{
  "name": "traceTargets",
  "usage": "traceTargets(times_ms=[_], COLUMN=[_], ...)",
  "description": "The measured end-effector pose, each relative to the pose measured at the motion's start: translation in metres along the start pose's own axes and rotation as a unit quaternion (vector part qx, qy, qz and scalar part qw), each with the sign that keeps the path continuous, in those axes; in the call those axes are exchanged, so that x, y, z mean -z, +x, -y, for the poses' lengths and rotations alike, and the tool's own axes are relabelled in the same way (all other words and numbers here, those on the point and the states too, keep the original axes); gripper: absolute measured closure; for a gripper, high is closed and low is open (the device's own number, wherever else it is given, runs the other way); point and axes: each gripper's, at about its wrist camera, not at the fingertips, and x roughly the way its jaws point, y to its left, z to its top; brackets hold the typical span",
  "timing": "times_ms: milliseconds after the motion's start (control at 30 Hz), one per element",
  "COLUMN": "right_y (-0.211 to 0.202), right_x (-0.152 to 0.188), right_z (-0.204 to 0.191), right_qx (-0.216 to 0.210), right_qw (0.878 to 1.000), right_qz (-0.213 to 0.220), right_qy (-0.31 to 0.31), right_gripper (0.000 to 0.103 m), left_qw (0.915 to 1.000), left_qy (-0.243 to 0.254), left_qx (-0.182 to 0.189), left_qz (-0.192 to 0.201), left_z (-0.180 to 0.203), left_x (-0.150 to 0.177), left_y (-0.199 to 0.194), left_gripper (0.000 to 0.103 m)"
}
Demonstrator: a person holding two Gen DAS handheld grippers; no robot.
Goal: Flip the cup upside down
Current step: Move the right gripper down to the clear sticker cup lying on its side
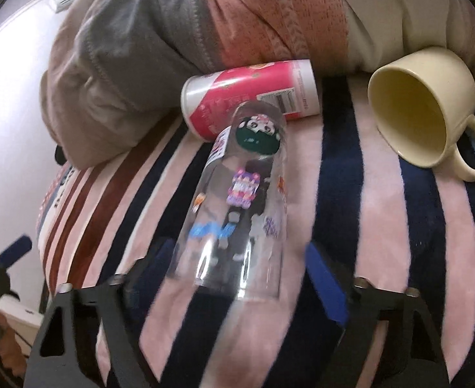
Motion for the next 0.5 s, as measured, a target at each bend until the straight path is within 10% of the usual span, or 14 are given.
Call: traceTargets(times_ms=[500], right_y=[-0.061], right_x=[0.083], right_z=[-0.024], right_qx=[-0.042], right_qw=[0.998], right_qz=[-0.048], right_qy=[-0.017], right_gripper=[0.04], left_qw=[0.9925], left_qy=[-0.03], left_qx=[0.104], left_qz=[-0.057], left_z=[0.02], left_x=[0.02], left_y=[0.026], left_gripper=[0.001])
